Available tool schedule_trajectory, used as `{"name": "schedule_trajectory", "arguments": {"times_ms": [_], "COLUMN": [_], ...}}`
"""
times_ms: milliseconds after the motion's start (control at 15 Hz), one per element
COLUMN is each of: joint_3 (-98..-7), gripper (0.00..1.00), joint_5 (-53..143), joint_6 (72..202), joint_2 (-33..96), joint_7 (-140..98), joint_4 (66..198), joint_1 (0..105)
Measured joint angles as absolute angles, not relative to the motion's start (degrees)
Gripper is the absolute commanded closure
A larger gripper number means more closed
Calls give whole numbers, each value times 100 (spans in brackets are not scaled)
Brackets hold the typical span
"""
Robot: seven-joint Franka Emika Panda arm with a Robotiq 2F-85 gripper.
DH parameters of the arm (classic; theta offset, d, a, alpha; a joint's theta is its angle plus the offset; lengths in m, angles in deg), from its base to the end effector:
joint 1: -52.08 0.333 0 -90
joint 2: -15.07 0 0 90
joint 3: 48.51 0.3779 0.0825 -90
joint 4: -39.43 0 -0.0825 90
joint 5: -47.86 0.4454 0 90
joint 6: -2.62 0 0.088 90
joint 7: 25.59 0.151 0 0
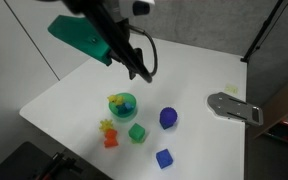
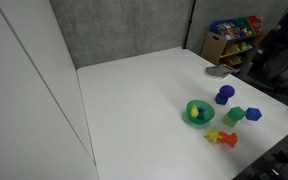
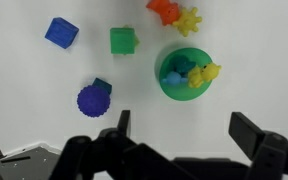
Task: Put the dark green bowl on the dark blue block then place the ball on top of them
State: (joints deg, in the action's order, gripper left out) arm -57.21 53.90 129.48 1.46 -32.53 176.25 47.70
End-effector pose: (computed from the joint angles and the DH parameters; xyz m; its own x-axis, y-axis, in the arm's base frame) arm 0.4953 -0.1079 0.3989 0.9833 -0.1677 0.0704 -0.1589 -0.9805 -0.1156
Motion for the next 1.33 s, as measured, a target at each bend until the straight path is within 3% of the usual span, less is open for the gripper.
{"name": "schedule_trajectory", "arguments": {"times_ms": [800, 1333], "joint_3": [-5803, -5768], "gripper": [0, 0], "joint_5": [5197, 5146], "joint_6": [13899, 14052], "joint_2": [2272, 2575], "joint_7": [-3293, -3293], "joint_4": [17258, 17172], "joint_1": [4467, 4461]}}
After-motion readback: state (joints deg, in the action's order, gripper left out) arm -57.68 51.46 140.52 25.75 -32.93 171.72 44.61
